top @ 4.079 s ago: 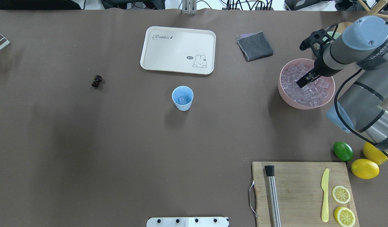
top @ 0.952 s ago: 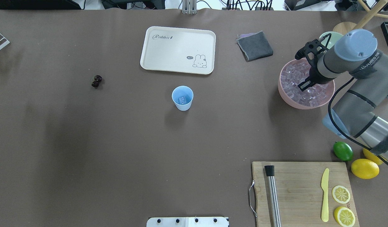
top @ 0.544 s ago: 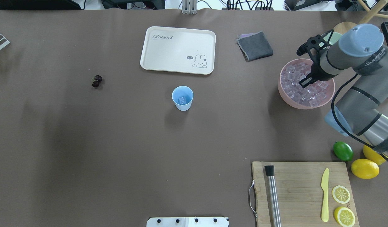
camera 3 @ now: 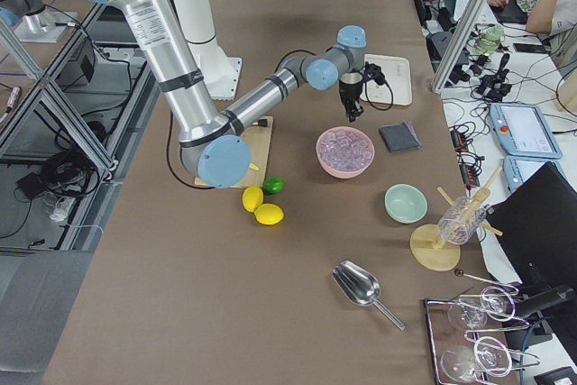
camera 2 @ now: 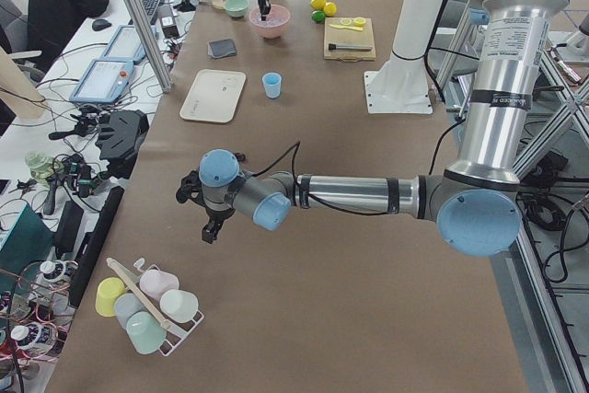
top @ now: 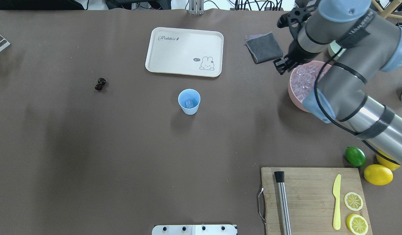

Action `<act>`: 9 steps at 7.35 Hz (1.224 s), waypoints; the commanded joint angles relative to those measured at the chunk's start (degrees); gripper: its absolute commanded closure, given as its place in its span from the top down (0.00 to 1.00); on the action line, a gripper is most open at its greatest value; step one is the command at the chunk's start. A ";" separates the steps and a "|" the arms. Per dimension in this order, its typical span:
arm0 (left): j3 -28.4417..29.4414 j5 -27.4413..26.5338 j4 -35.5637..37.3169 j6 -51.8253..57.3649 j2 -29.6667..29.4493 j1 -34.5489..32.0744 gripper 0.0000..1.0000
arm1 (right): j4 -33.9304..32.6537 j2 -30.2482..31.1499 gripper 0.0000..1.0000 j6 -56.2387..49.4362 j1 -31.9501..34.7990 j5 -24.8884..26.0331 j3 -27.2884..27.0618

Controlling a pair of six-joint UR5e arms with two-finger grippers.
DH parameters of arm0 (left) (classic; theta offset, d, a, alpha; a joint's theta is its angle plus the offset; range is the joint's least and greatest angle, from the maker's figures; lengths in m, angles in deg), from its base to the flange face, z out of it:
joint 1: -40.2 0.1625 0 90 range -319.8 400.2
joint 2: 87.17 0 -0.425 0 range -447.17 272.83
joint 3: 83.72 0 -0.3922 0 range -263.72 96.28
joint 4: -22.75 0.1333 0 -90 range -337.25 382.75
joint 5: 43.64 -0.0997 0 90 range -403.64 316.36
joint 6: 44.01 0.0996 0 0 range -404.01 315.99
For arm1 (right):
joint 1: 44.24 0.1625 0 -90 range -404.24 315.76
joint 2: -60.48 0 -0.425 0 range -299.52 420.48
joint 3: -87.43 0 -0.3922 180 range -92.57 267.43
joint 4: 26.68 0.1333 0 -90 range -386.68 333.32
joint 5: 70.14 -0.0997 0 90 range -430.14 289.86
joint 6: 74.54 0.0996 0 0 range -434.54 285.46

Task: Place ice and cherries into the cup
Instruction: 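Carry the ice cube with the right gripper over the cup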

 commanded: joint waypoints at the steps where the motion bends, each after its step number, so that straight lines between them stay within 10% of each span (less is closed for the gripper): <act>1: 0.06 0.00 -0.78 0.08 0.03 0.00 0.98 | -3.29 -16.44 0.00 18.89 -8.30 4.38 7.83; 9: 0.33 -7.03 -9.06 -0.62 0.47 4.04 0.98 | -0.48 -21.35 0.00 27.77 -18.44 15.84 17.11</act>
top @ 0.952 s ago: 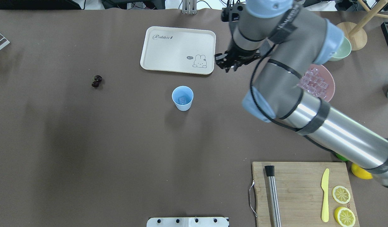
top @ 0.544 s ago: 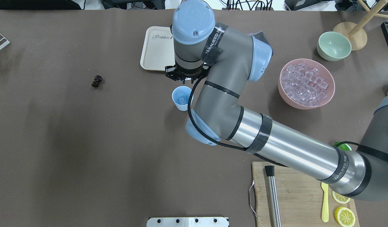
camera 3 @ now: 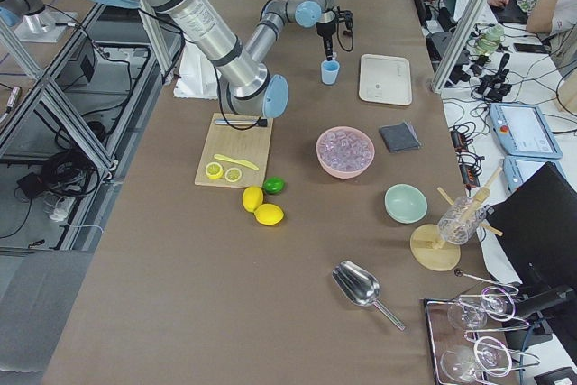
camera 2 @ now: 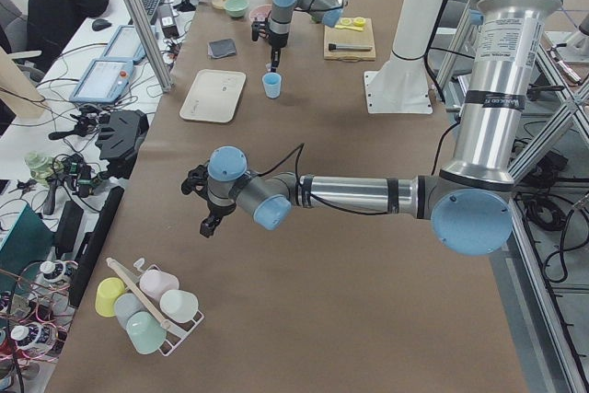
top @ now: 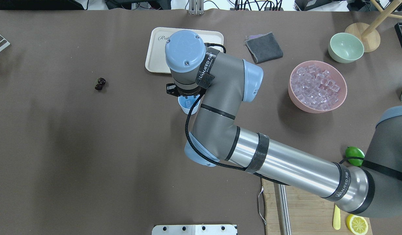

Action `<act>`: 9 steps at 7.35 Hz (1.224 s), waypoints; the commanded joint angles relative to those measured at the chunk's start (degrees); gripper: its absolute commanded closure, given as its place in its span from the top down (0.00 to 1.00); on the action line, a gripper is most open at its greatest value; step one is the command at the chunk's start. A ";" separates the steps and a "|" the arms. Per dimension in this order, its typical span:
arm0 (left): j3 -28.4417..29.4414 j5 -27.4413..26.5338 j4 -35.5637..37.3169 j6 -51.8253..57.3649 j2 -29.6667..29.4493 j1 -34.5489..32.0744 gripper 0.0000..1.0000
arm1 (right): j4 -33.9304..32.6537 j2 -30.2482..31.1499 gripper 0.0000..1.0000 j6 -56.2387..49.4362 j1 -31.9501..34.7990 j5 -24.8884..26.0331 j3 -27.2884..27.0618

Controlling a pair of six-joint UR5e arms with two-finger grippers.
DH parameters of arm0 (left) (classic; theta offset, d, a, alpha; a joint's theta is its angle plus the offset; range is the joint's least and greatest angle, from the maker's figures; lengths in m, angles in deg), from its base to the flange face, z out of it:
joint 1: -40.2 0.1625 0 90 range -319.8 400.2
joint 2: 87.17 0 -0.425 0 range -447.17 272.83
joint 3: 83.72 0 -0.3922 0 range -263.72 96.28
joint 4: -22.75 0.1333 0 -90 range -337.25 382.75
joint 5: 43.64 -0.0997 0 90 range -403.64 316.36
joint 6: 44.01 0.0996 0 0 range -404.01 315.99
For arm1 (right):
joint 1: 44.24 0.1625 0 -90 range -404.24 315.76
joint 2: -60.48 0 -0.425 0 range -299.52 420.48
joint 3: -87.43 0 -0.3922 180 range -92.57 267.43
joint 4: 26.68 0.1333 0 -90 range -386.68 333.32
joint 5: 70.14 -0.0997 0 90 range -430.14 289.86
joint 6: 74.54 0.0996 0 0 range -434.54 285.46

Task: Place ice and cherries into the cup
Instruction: 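Carry the ice cube with the right gripper over the cup, then open the right gripper to release the ice cube into the cup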

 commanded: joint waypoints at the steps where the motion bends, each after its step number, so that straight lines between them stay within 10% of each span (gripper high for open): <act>1: -0.44 -0.17 -0.95 -4.44 -0.15 0.29 0.98 | 0.44 0.84 0.00 0.03 -0.82 0.55 0.99; 2: -0.35 0.88 -0.86 -4.74 -0.24 0.29 0.98 | 0.53 0.58 0.15 1.42 -1.96 3.95 0.91; 4: -0.18 1.86 -0.51 -4.74 -0.41 0.29 0.98 | 0.53 0.49 0.98 1.61 -2.58 4.33 0.91; 7: -0.70 5.27 0.98 -13.04 -7.05 1.77 0.98 | 0.36 1.54 0.99 -1.35 0.72 2.77 -2.76; 9: -0.70 2.59 2.13 -25.41 -13.65 11.06 0.98 | 0.35 14.57 0.99 -11.16 9.14 -7.48 -17.99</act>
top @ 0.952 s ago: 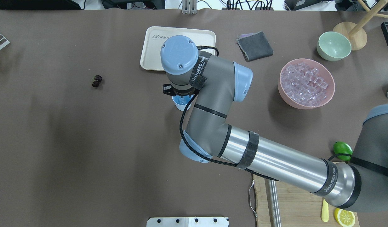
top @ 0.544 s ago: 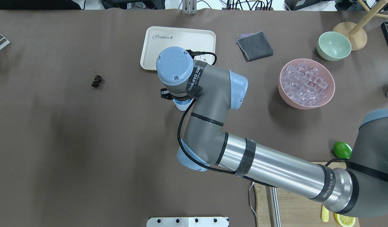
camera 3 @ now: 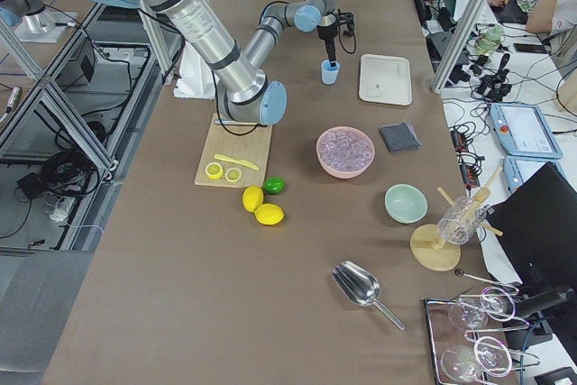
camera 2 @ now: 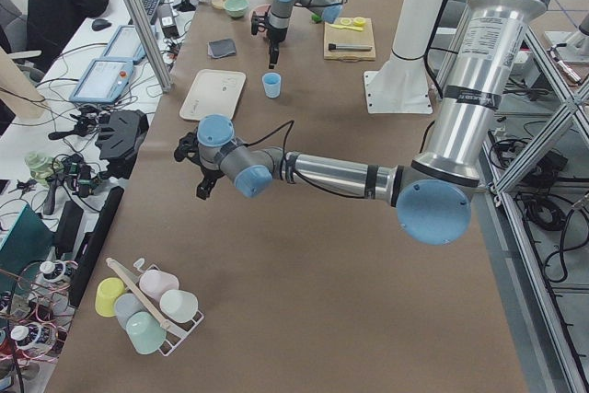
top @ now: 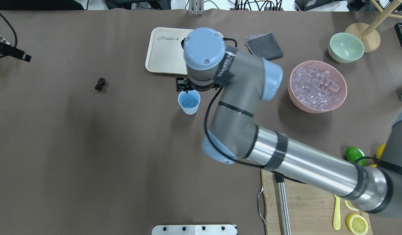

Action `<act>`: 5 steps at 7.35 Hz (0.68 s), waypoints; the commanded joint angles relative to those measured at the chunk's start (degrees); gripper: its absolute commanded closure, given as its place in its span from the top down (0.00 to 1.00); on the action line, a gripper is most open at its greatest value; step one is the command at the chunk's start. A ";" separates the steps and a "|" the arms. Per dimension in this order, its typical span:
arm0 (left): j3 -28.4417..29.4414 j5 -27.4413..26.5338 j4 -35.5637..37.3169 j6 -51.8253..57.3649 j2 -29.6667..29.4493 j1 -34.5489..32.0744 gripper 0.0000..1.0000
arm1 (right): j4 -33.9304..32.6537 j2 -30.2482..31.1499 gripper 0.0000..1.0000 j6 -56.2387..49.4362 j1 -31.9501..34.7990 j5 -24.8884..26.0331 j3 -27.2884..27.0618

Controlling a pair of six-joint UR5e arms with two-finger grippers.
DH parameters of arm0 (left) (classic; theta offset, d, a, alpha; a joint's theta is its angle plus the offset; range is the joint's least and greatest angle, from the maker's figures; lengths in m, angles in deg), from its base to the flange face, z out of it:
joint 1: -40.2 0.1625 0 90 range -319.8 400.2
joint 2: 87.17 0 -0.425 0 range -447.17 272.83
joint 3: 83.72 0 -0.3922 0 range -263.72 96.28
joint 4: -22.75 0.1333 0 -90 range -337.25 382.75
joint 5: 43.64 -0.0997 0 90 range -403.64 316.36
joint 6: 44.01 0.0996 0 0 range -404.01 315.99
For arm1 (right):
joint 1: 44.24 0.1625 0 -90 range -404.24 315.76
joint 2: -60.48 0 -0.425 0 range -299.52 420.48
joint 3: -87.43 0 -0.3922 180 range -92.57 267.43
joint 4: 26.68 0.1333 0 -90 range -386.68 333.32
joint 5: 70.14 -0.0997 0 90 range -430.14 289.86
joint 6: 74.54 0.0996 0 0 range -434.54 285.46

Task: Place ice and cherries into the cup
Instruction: 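Withdraw the right arm while the left gripper reaches to the dark cherry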

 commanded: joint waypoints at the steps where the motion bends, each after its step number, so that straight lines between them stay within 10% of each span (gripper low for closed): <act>1: 0.05 -6.66 0.41 -13.56 -6.90 11.25 0.98 | -0.03 15.64 0.99 -12.90 9.63 -10.47 -15.64; 3: 0.66 -10.31 0.67 -20.08 -9.29 17.45 0.98 | 0.32 26.76 0.99 -27.05 17.10 -15.41 -21.84; 5: 3.11 -14.07 -0.03 -20.29 -9.30 19.92 0.98 | 14.81 39.29 0.99 -30.62 21.78 -21.92 -22.82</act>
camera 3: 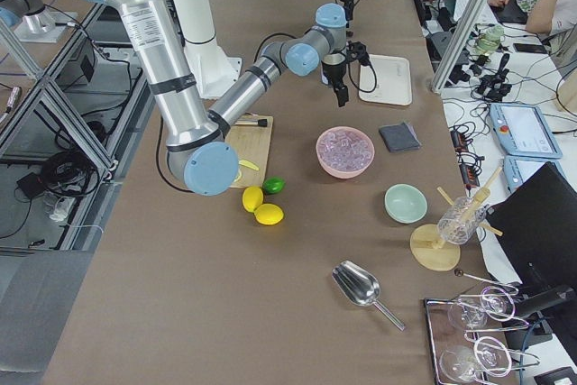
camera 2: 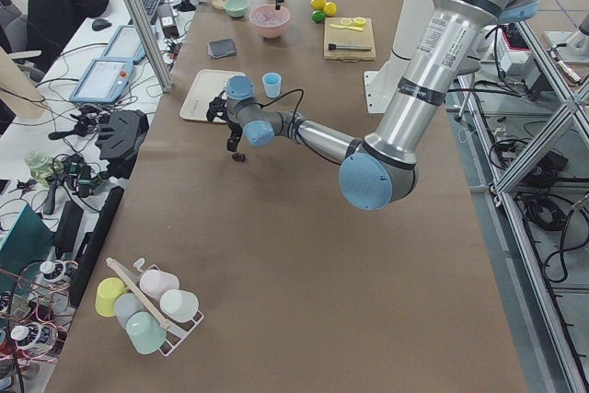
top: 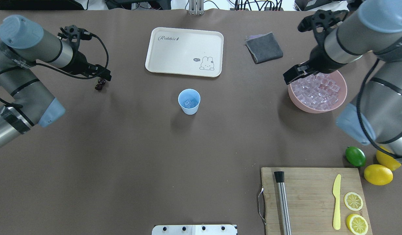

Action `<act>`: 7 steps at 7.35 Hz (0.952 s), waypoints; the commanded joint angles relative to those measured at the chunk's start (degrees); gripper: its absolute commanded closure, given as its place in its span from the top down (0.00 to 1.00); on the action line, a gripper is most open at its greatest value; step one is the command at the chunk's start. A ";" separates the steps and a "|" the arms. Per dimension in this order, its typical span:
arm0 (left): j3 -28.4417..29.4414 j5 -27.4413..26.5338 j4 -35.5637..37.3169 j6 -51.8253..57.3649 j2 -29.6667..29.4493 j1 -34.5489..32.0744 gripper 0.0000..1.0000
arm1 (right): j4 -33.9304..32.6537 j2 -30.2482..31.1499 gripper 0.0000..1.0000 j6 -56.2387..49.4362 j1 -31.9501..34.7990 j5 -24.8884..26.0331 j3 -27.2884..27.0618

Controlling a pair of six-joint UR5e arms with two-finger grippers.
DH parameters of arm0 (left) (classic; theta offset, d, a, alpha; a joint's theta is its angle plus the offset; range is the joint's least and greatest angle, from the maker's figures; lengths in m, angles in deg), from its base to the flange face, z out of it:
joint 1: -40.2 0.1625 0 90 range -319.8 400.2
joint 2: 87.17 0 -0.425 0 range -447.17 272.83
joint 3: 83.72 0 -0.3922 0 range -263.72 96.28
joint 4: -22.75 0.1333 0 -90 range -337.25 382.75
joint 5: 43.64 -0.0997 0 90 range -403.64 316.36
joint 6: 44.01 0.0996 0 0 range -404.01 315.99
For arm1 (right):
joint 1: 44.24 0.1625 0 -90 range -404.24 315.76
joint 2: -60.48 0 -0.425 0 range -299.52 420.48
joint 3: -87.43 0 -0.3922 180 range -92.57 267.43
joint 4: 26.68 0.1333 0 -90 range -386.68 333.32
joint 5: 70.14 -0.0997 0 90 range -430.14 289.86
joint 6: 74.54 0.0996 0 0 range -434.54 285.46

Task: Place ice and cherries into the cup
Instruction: 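Withdraw the right arm while the left gripper reaches to the dark cherry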

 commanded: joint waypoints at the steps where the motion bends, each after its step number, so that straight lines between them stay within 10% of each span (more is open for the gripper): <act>1: 2.39 -2.27 -0.31 -0.34 -0.19 1.68 0.97 | 20.57 14.97 0.99 -3.42 4.45 -7.18 -0.18; 3: 3.88 -3.58 -0.66 -0.34 -0.28 1.68 0.97 | 27.52 22.57 0.99 -5.25 8.57 -11.51 0.00; 7: 5.03 -4.56 -1.62 -0.86 -0.46 1.94 0.56 | 28.33 28.48 0.99 -13.88 13.69 -13.80 0.00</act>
